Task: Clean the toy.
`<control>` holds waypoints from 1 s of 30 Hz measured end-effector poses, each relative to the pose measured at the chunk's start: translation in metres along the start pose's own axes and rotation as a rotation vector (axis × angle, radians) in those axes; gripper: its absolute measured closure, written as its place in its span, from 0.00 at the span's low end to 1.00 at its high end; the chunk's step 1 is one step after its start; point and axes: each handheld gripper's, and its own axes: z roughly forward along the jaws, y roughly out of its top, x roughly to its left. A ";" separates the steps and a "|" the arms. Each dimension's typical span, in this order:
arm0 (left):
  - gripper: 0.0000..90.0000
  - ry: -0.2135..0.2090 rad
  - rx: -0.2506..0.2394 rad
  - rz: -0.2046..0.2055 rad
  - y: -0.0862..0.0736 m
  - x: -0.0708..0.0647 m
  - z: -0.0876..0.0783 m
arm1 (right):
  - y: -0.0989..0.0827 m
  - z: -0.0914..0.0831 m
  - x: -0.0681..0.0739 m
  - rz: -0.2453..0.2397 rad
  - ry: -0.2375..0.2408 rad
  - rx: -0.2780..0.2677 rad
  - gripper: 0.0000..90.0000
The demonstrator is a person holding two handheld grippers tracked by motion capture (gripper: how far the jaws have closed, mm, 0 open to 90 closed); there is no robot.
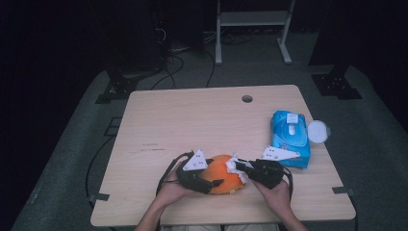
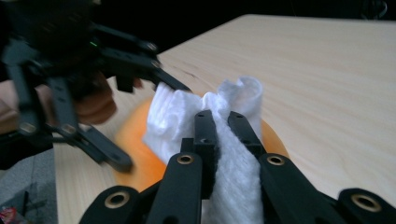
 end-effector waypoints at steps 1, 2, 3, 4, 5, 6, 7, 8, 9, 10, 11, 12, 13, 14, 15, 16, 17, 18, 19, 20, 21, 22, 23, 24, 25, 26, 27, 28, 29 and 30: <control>0.21 -0.005 -0.007 -0.037 0.000 0.004 -0.001 | -0.003 -0.001 -0.004 0.008 -0.013 0.007 0.92; 0.19 -0.017 -0.014 -0.073 -0.001 0.008 -0.002 | -0.004 -0.001 -0.006 0.010 -0.023 0.011 0.92; 0.18 -0.026 -0.017 -0.092 -0.001 0.009 -0.002 | -0.005 -0.002 -0.007 0.012 -0.024 0.009 0.92; 0.18 -0.024 -0.013 -0.088 -0.002 0.009 -0.001 | -0.004 -0.002 -0.006 0.012 -0.027 0.012 0.92; 0.20 -0.016 -0.004 -0.075 -0.002 0.007 0.000 | -0.002 -0.001 -0.002 -0.001 -0.031 0.012 0.92; 0.24 -0.009 -0.004 -0.068 -0.001 0.005 0.000 | 0.001 -0.001 0.002 -0.011 -0.022 0.008 0.92; 0.26 -0.005 -0.004 -0.060 0.001 0.003 0.001 | 0.003 0.000 0.008 -0.026 -0.009 0.001 0.92; 0.27 0.000 0.003 -0.044 0.003 0.001 0.001 | 0.006 0.002 0.014 -0.049 0.005 -0.001 0.92; 0.27 0.005 0.007 -0.033 0.004 -0.001 0.002 | 0.008 0.003 0.020 -0.071 0.006 0.005 0.92; 0.27 0.005 0.008 -0.033 0.004 -0.002 0.001 | 0.009 0.004 0.023 -0.095 0.001 0.011 0.92; 0.26 0.001 0.002 -0.032 0.004 0.000 0.000 | 0.008 0.005 0.023 -0.102 -0.007 0.019 0.92; 0.24 -0.004 -0.005 -0.041 0.003 0.002 -0.001 | 0.007 0.005 0.020 -0.089 -0.006 0.019 0.92; 0.20 -0.005 -0.011 -0.059 0.003 0.004 -0.003 | 0.005 0.004 0.015 -0.077 -0.009 0.022 0.92; 0.15 -0.002 -0.012 -0.088 0.003 0.007 -0.004 | 0.003 0.003 0.012 -0.072 -0.021 0.026 0.92; 0.09 -0.001 -0.002 -0.118 0.002 0.010 -0.005 | 0.001 0.002 0.008 -0.064 -0.028 0.022 0.92; 0.09 -0.017 -0.001 -0.144 0.001 0.013 -0.004 | 0.000 0.000 0.006 -0.050 -0.030 0.019 0.92; 0.11 -0.031 -0.003 -0.150 -0.001 0.014 -0.003 | 0.001 -0.001 0.005 -0.047 -0.031 0.019 0.92; 0.16 -0.029 0.005 -0.138 -0.002 0.012 -0.001 | 0.002 -0.001 0.006 -0.050 -0.035 0.018 0.92; 0.19 -0.022 0.009 -0.115 -0.002 0.010 -0.001 | 0.004 -0.001 0.008 -0.053 -0.036 0.016 0.92; 0.24 -0.015 0.006 -0.092 0.000 0.008 -0.001 | 0.006 0.000 0.012 -0.059 -0.029 0.011 0.92; 0.27 -0.006 0.005 -0.071 0.002 0.005 -0.001 | 0.008 0.000 0.016 -0.071 -0.023 0.006 0.92; 0.30 -0.004 -0.001 -0.058 0.004 0.003 -0.001 | 0.009 0.001 0.018 -0.082 -0.011 -0.002 0.92; 0.31 -0.001 -0.001 -0.041 0.005 0.001 -0.001 | 0.011 0.001 0.021 -0.085 0.003 -0.009 0.92; 0.31 0.000 -0.001 -0.036 0.005 0.000 -0.001 | 0.012 0.002 0.023 -0.097 0.003 -0.008 0.92; 0.31 -0.007 -0.004 -0.039 0.005 0.001 -0.001 | 0.012 0.002 0.023 -0.107 -0.003 0.002 0.92; 0.28 -0.014 -0.005 -0.047 0.004 0.002 -0.003 | 0.011 0.001 0.021 -0.103 -0.005 0.004 0.92; 0.23 -0.019 -0.010 -0.068 0.003 0.005 -0.003 | 0.009 0.001 0.018 -0.090 -0.008 0.008 0.92; 0.17 -0.025 -0.009 -0.096 0.003 0.007 -0.003 | 0.007 0.000 0.015 -0.088 -0.014 0.016 0.92; 0.11 -0.028 0.000 -0.124 0.002 0.009 -0.002 | 0.005 0.000 0.012 -0.079 -0.019 0.019 0.92; 0.08 -0.037 0.012 -0.143 0.001 0.011 -0.001 | 0.004 -0.001 0.010 -0.068 -0.020 0.011 0.92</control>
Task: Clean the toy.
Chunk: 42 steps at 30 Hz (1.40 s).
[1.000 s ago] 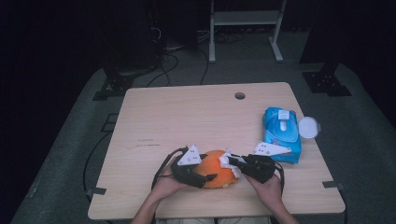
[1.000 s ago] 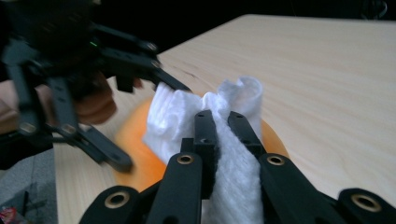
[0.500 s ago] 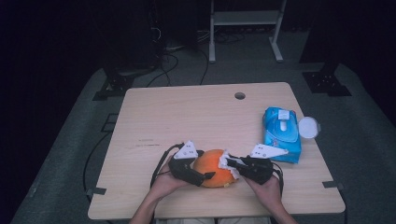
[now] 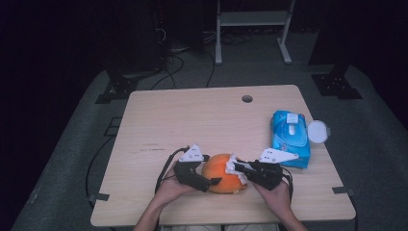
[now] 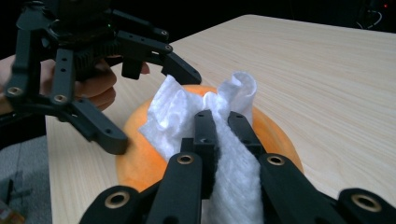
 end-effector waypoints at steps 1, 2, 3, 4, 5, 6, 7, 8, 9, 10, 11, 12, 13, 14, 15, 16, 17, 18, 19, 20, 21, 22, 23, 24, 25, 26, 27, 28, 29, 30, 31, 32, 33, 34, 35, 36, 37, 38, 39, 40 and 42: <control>0.08 -0.010 0.007 -0.008 -0.001 0.001 0.002 | 0.000 -0.001 -0.001 0.001 -0.002 0.001 0.92; 0.10 -0.010 0.008 -0.002 -0.002 0.000 0.003 | 0.002 0.000 0.000 -0.001 -0.005 0.004 0.92; 0.16 0.006 0.011 0.024 -0.002 -0.002 0.003 | 0.003 0.000 0.002 -0.009 -0.008 0.005 0.92; 0.22 0.016 0.006 0.048 -0.002 -0.004 0.002 | 0.004 0.000 0.005 -0.010 -0.005 -0.001 0.92; 0.27 0.028 0.004 0.062 0.000 -0.006 0.001 | 0.005 0.001 0.008 -0.019 0.004 -0.011 0.92; 0.30 0.031 -0.003 0.078 0.001 -0.008 0.000 | 0.007 0.001 0.012 -0.029 0.009 -0.012 0.92; 0.32 0.033 -0.006 0.093 0.002 -0.010 0.000 | 0.009 0.001 0.014 -0.040 0.019 -0.018 0.92; 0.33 0.033 -0.007 0.103 0.003 -0.011 0.000 | 0.011 0.001 0.016 -0.046 0.027 -0.023 0.92; 0.33 0.034 -0.006 0.107 0.004 -0.012 0.000 | 0.012 0.001 0.016 -0.052 0.024 -0.019 0.92; 0.32 0.028 -0.010 0.102 0.003 -0.011 -0.001 | 0.012 0.000 0.015 -0.054 0.022 -0.015 0.92; 0.31 0.025 -0.015 0.095 0.003 -0.011 -0.001 | 0.011 0.000 0.012 -0.047 0.017 -0.015 0.92; 0.28 0.024 -0.017 0.089 0.002 -0.010 -0.001 | 0.009 -0.001 0.008 -0.038 0.012 -0.011 0.92; 0.22 0.024 -0.017 0.089 0.002 -0.010 -0.001 | 0.006 -0.001 0.005 -0.036 0.000 -0.002 0.92; 0.17 0.008 -0.020 0.042 0.002 -0.006 -0.001 | 0.004 -0.002 0.001 -0.027 -0.009 0.003 0.92; 0.12 0.005 -0.006 0.019 0.002 -0.003 0.000 | 0.002 -0.003 -0.002 -0.011 -0.008 -0.001 0.92; 0.11 -0.002 -0.004 0.005 0.001 -0.001 0.000 | 0.002 -0.004 -0.003 -0.005 -0.014 -0.004 0.92; 0.15 -0.008 -0.009 0.004 -0.001 -0.002 0.001 | 0.003 -0.005 -0.002 -0.005 -0.019 -0.003 0.92; 0.22 0.012 -0.004 0.032 -0.001 -0.003 0.001 | 0.005 -0.005 0.000 -0.007 -0.017 -0.008 0.92; 0.27 0.024 -0.007 0.053 0.000 -0.006 0.001 | 0.007 -0.004 0.004 -0.015 -0.007 -0.015 0.92; 0.31 0.031 -0.015 0.073 0.001 -0.009 0.000 | 0.010 -0.003 0.009 -0.026 0.005 -0.017 0.92; 0.33 0.039 -0.019 0.091 0.003 -0.011 0.000 | 0.012 -0.002 0.013 -0.042 0.018 -0.024 0.92; 0.34 0.044 -0.021 0.105 0.004 -0.013 0.000 | 0.013 -0.001 0.017 -0.053 0.025 -0.025 0.92; 0.34 0.044 -0.024 0.109 0.005 -0.014 0.000 | 0.014 -0.001 0.018 -0.069 0.019 -0.021 0.92; 0.34 0.033 -0.026 0.103 0.004 -0.013 -0.001 | 0.014 -0.001 0.016 -0.071 0.016 -0.019 0.92; 0.33 0.024 -0.037 0.094 0.003 -0.013 -0.001 | 0.013 -0.002 0.012 -0.054 0.015 -0.017 0.92; 0.29 0.012 -0.039 0.080 0.003 -0.011 -0.001 | 0.011 -0.004 0.008 -0.046 0.006 -0.015 0.92; 0.23 0.001 -0.038 0.060 0.002 -0.009 -0.001 | 0.009 -0.004 0.003 -0.038 -0.005 -0.009 0.92; 0.18 -0.003 -0.035 0.038 0.002 -0.007 0.000 | 0.007 -0.005 0.000 -0.021 -0.006 -0.008 0.92; 0.12 0.000 -0.017 0.019 0.002 -0.005 0.002 | 0.006 -0.006 -0.003 -0.013 -0.009 -0.011 0.92; 0.10 -0.009 -0.005 0.002 0.001 -0.003 0.004 | 0.006 -0.007 -0.004 -0.014 -0.020 -0.012 0.92; 0.11 -0.020 -0.005 -0.001 0.000 -0.003 0.005 | 0.008 -0.008 -0.005 -0.017 -0.029 -0.011 0.92; 0.17 -0.006 -0.010 0.009 -0.001 -0.004 0.005 | 0.009 -0.009 -0.004 -0.016 -0.031 -0.015 0.92; 0.23 0.007 -0.009 0.036 0.000 -0.006 0.005 | 0.010 -0.009 -0.001 -0.020 -0.029 -0.019 0.92; 0.27 0.016 -0.009 0.056 0.001 -0.009 0.004 | 0.011 -0.009 0.003 -0.034 -0.025 -0.021 0.92; 0.31 0.027 -0.011 0.075 0.002 -0.011 0.003 | 0.012 -0.008 0.008 -0.045 -0.016 -0.024 0.92; 0.33 0.029 -0.011 0.088 0.002 -0.012 0.003 | 0.014 -0.007 0.012 -0.058 -0.004 -0.030 0.92; 0.34 0.029 -0.009 0.097 0.003 -0.013 0.002 | 0.015 -0.007 0.015 -0.069 -0.001 -0.026 0.92; 0.35 0.027 -0.018 0.093 0.003 -0.013 0.002 | 0.016 -0.007 0.015 -0.082 -0.007 -0.021 0.92; 0.35 0.023 -0.023 0.087 0.003 -0.013 0.001 | 0.017 -0.008 0.013 -0.089 -0.013 -0.016 0.92; 0.36 0.020 -0.030 0.081 0.003 -0.013 0.000 | 0.017 -0.009 0.010 -0.080 -0.025 -0.020 0.92; 0.36 0.023 -0.033 0.087 0.004 -0.014 0.001 | 0.016 -0.013 0.005 -0.059 -0.047 -0.022 0.92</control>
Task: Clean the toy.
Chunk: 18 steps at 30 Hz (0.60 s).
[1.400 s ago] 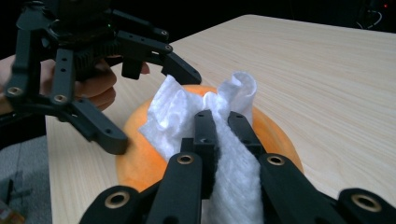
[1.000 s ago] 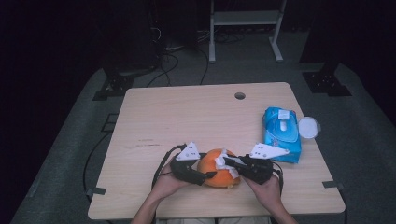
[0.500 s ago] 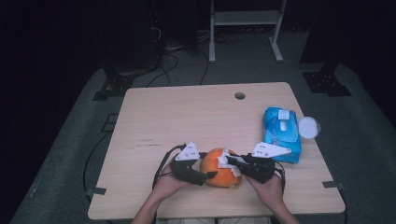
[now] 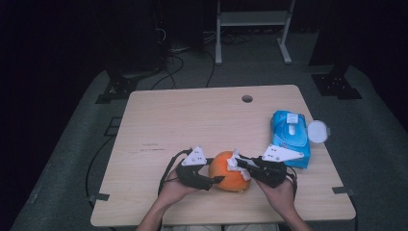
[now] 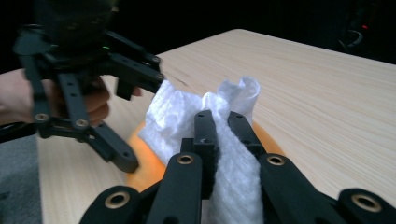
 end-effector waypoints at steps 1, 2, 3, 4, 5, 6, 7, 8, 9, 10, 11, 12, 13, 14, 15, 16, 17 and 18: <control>0.37 0.002 -0.003 0.003 0.001 -0.001 0.001 | 0.000 -0.001 0.002 -0.006 -0.005 -0.003 0.92; 0.37 0.005 -0.001 0.011 0.002 -0.002 0.001 | 0.001 0.000 0.006 -0.024 -0.004 -0.005 0.92; 0.37 0.005 -0.002 0.014 0.003 -0.002 0.001 | 0.002 0.001 0.011 -0.041 0.008 -0.009 0.92; 0.37 0.008 -0.006 0.016 0.004 -0.004 0.002 | 0.004 0.002 0.017 -0.053 0.030 -0.010 0.92; 0.37 0.010 -0.005 0.021 0.005 -0.005 0.002 | 0.005 0.005 0.022 -0.071 0.046 -0.010 0.92; 0.37 0.013 -0.005 0.022 0.005 -0.006 0.002 | 0.007 0.008 0.026 -0.090 0.054 -0.003 0.92; 0.37 0.013 -0.007 0.020 0.005 -0.006 0.002 | 0.008 0.009 0.028 -0.103 0.049 0.001 0.92; 0.34 0.010 -0.009 0.013 0.004 -0.005 0.002 | 0.008 0.009 0.027 -0.107 0.041 0.005 0.92; 0.29 0.010 -0.014 -0.003 0.004 -0.004 0.003 | 0.008 0.008 0.024 -0.095 0.029 0.006 0.92; 0.25 0.006 -0.016 -0.023 0.004 -0.003 0.004 | 0.008 0.006 0.019 -0.085 0.012 0.004 0.92; 0.23 0.000 -0.018 -0.036 0.005 -0.002 0.004 | 0.007 0.004 0.016 -0.074 -0.005 0.004 0.92; 0.23 -0.001 -0.022 -0.042 0.005 -0.002 0.006 | 0.006 0.002 0.013 -0.065 -0.015 -0.001 0.92; 0.25 -0.002 -0.023 -0.034 0.005 -0.003 0.007 | 0.007 0.001 0.013 -0.056 -0.021 -0.005 0.92; 0.27 0.002 -0.020 -0.025 0.006 -0.004 0.007 | 0.007 0.001 0.015 -0.059 -0.021 -0.002 0.92; 0.29 0.002 -0.018 -0.017 0.008 -0.005 0.008 | 0.008 0.003 0.019 -0.063 -0.011 -0.003 0.92; 0.29 0.002 -0.014 -0.002 0.009 -0.007 0.008 | 0.009 0.005 0.024 -0.075 0.008 0.001 0.92; 0.31 0.008 -0.010 0.015 0.010 -0.009 0.008 | 0.009 0.009 0.029 -0.090 0.020 0.008 0.92; 0.32 0.011 -0.008 0.026 0.010 -0.010 0.009 | 0.010 0.013 0.033 -0.114 0.023 0.015 0.92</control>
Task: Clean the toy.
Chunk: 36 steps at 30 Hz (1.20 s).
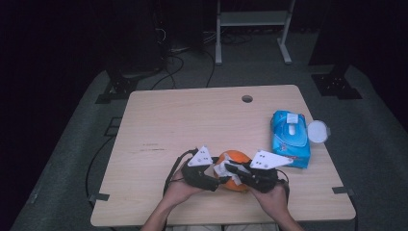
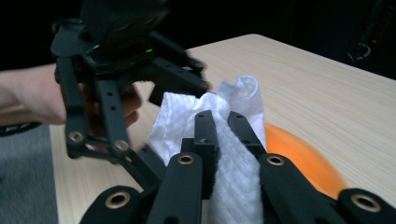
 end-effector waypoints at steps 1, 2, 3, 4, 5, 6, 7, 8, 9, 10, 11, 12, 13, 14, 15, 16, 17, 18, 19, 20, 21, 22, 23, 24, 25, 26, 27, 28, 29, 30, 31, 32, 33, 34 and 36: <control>0.33 0.001 0.004 0.004 -0.001 0.000 -0.001 | 0.002 0.002 0.002 -0.014 -0.004 0.010 0.92; 0.34 0.001 0.005 0.000 -0.002 0.001 -0.002 | 0.003 0.001 0.001 -0.018 -0.006 0.012 0.92; 0.35 0.001 0.011 0.007 -0.003 0.001 -0.002 | 0.003 0.000 -0.003 -0.009 -0.013 0.006 0.92; 0.35 0.002 0.020 0.014 -0.004 0.001 -0.003 | 0.003 -0.003 -0.007 0.006 -0.032 0.000 0.92; 0.35 0.001 0.020 0.018 -0.005 0.002 -0.003 | 0.001 -0.007 -0.014 0.019 -0.054 -0.001 0.92; 0.35 -0.005 0.023 0.012 -0.006 0.002 -0.003 | -0.001 -0.011 -0.020 0.043 -0.071 -0.003 0.92; 0.33 -0.015 0.020 0.002 -0.006 0.003 -0.004 | -0.005 -0.014 -0.027 0.075 -0.079 -0.005 0.92; 0.29 -0.027 0.013 -0.016 -0.005 0.005 -0.003 | -0.008 -0.016 -0.030 0.099 -0.083 -0.005 0.92; 0.23 -0.040 0.010 -0.054 -0.003 0.006 -0.002 | -0.011 -0.016 -0.031 0.108 -0.080 -0.011 0.92; 0.19 -0.040 0.010 -0.054 -0.003 0.006 -0.002 | -0.011 -0.014 -0.028 0.106 -0.071 -0.011 0.92; 0.19 -0.032 0.013 -0.075 -0.001 0.007 0.000 | -0.010 -0.012 -0.023 0.099 -0.048 -0.009 0.92; 0.20 -0.017 0.033 -0.054 -0.002 0.006 0.001 | -0.009 -0.008 -0.018 0.080 -0.030 -0.008 0.92; 0.25 -0.003 0.044 -0.041 -0.004 0.005 0.000 | -0.008 -0.005 -0.014 0.061 -0.025 0.002 0.92; 0.28 -0.004 0.041 -0.045 -0.006 0.007 -0.001 | -0.007 -0.003 -0.013 0.047 -0.023 0.010 0.92; 0.30 -0.005 0.040 -0.049 -0.007 0.008 -0.003 | -0.008 -0.003 -0.015 0.057 -0.017 0.010 0.92; 0.32 -0.004 0.047 -0.049 -0.008 0.009 -0.004 | -0.009 -0.005 -0.019 0.078 -0.017 0.008 0.92; 0.32 -0.005 0.051 -0.049 -0.009 0.010 -0.005 | -0.011 -0.006 -0.024 0.091 -0.030 0.011 0.92; 0.32 -0.010 0.049 -0.049 -0.010 0.010 -0.005 | -0.014 -0.008 -0.029 0.096 -0.052 0.014 0.92; 0.32 -0.014 0.045 -0.050 -0.010 0.010 -0.005 | -0.018 -0.010 -0.033 0.113 -0.068 0.017 0.92; 0.30 -0.018 0.040 -0.050 -0.009 0.010 -0.005 | -0.021 -0.012 -0.036 0.135 -0.071 0.016 0.92; 0.25 -0.020 0.031 -0.049 -0.008 0.009 -0.004 | -0.023 -0.012 -0.037 0.148 -0.067 0.010 0.92; 0.21 -0.017 0.028 -0.048 -0.006 0.009 -0.004 | -0.022 -0.011 -0.035 0.143 -0.064 0.006 0.92; 0.21 -0.015 0.026 -0.052 -0.004 0.008 -0.003 | -0.020 -0.009 -0.032 0.136 -0.045 0.001 0.92; 0.22 -0.004 0.037 -0.040 -0.004 0.007 -0.002 | -0.018 -0.007 -0.027 0.130 -0.023 -0.007 0.92; 0.25 0.005 0.051 -0.023 -0.005 0.007 -0.003 | -0.016 -0.004 -0.023 0.111 -0.016 -0.005 0.92; 0.29 0.008 0.054 -0.025 -0.007 0.007 -0.004 | -0.015 -0.003 -0.020 0.092 -0.018 0.001 0.92; 0.31 0.005 0.052 -0.030 -0.008 0.008 -0.005 | -0.015 -0.002 -0.021 0.088 -0.015 0.007 0.92; 0.33 0.004 0.056 -0.036 -0.010 0.010 -0.007 | -0.016 -0.003 -0.023 0.100 -0.013 0.008 0.92; 0.34 0.003 0.060 -0.042 -0.011 0.010 -0.007 | -0.018 -0.005 -0.027 0.112 -0.019 0.007 0.92; 0.34 0.000 0.069 -0.035 -0.012 0.012 -0.008 | -0.021 -0.006 -0.030 0.122 -0.036 0.014 0.92; 0.34 -0.007 0.065 -0.039 -0.013 0.012 -0.009 | -0.024 -0.008 -0.034 0.128 -0.052 0.023 0.92; 0.33 -0.011 0.057 -0.041 -0.012 0.012 -0.009 | -0.027 -0.009 -0.038 0.142 -0.059 0.026 0.92; 0.30 -0.011 0.050 -0.038 -0.011 0.011 -0.009 | -0.030 -0.010 -0.040 0.165 -0.053 0.021 0.92; 0.24 -0.009 0.038 -0.031 -0.008 0.011 -0.009 | -0.030 -0.009 -0.039 0.164 -0.055 0.019 0.92; 0.18 -0.011 0.019 -0.042 -0.004 0.009 -0.007 | -0.027 -0.005 -0.032 0.156 -0.020 0.008 0.92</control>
